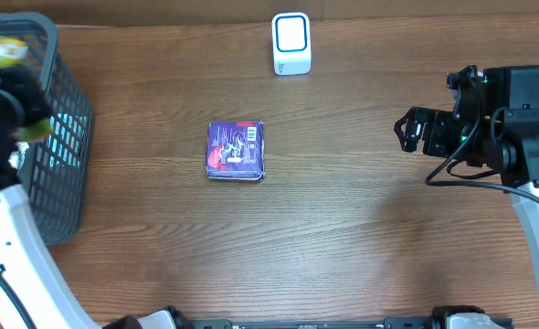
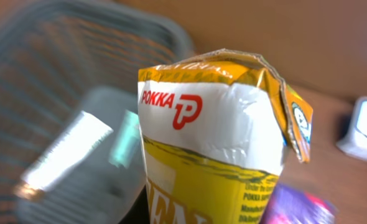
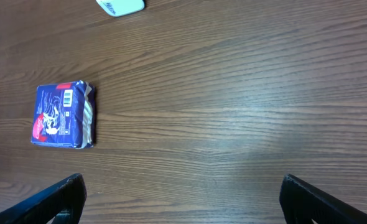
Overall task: Scan the item barcode
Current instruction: 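Place the yellow-green drink box beside the purple package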
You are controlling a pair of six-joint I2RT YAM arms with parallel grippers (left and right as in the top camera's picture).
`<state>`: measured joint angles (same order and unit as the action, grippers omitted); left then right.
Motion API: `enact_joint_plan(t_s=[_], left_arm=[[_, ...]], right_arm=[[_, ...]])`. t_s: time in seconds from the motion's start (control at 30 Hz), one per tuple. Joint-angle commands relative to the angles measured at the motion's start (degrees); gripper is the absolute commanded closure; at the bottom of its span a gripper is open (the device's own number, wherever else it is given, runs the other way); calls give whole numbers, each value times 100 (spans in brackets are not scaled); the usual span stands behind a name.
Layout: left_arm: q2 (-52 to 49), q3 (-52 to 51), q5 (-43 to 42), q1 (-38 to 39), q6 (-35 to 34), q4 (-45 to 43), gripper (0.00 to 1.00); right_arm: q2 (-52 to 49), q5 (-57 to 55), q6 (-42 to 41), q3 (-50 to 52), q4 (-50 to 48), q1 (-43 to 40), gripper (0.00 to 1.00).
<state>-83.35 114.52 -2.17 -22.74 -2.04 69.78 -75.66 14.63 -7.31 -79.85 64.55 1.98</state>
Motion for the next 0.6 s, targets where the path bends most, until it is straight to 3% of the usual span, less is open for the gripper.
enact_joint_plan(t_s=[0.0,0.13,0.3,0.57], left_arm=[[-254,-251,-190,866,-535,284,96],[-544,-988,-166,1534,-658,136,95],[-1139,-2022,315,1987,-1373,-221,96],[-2258,-3204,706,2455,-1620,-1609,96]], right_arm=[[-2,4,-13,-149,-13,22,0],[-2,2,-11,-149,-17,22,0],[-2,2,-11,-149,-13,22,0],[-2,0,-11,-149,-15,22,0]])
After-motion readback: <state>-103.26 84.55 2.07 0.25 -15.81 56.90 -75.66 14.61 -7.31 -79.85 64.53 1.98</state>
